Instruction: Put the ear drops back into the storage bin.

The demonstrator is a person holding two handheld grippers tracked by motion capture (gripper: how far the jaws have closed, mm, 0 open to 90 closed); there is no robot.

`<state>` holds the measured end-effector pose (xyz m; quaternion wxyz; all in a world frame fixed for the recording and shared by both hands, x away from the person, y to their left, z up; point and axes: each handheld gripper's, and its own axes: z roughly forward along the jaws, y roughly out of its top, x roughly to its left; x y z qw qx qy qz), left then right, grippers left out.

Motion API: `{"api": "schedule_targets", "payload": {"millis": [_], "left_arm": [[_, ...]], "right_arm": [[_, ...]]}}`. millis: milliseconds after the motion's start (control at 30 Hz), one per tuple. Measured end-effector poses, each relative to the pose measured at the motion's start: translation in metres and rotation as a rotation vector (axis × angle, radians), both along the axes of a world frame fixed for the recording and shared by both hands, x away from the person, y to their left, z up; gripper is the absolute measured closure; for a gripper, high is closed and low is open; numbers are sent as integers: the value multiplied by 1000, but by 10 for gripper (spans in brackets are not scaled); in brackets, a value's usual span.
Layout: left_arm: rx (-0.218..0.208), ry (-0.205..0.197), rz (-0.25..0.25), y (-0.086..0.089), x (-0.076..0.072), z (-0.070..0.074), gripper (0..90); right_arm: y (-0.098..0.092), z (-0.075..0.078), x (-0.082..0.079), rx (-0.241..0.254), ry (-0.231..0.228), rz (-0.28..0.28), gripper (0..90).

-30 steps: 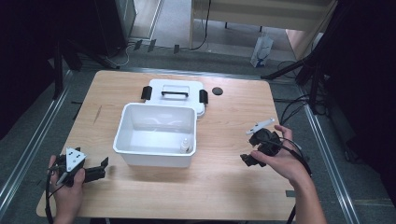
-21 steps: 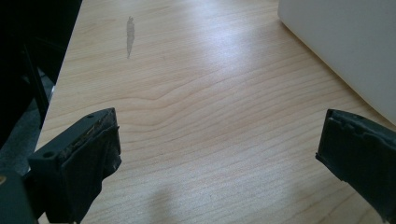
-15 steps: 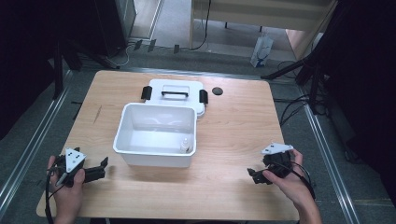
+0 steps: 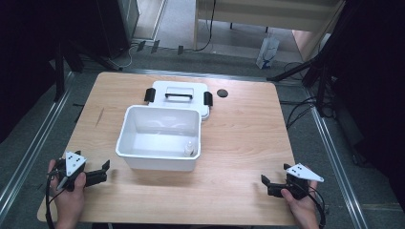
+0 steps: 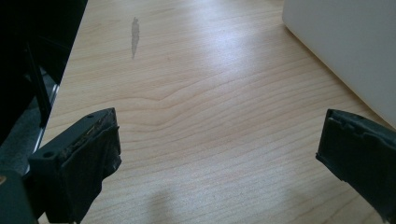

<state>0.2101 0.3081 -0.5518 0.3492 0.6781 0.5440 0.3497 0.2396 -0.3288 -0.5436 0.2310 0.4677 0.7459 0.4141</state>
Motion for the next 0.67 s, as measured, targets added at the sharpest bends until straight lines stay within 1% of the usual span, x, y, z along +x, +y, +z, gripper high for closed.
{"api": "schedule_targets", "payload": {"millis": [33, 67, 133, 233, 267, 333, 367, 500, 667], "left_arm": [[-3, 0, 1, 0, 0, 0, 0], [-3, 0, 1, 0, 0, 0, 0], [-9, -1, 2, 1, 0, 0, 0], [-8, 0, 1, 1, 0, 0, 0], [-7, -2, 1, 1, 0, 0, 0], [-10, -2, 1, 1, 0, 0, 0], [-18, 1, -2, 2, 0, 0, 0], [-25, 4, 7, 3, 0, 0, 0], [-47, 14, 21, 5, 1, 0, 0]], "right_arm": [[-1, 1, -1, 8, -12, -5, 0], [-1, 1, -1, 8, -12, -5, 0], [-3, -1, -2, 34, -37, -20, 0], [-3, -1, -2, 40, -43, -26, 0], [-2, -2, -1, 37, -26, -16, 0], [-2, -2, -1, 32, -29, -17, 0], [0, -3, -1, 26, -16, -5, 0], [1, -3, 0, 17, -14, -9, 0], [0, -3, 1, 25, -7, -15, 0]]}}
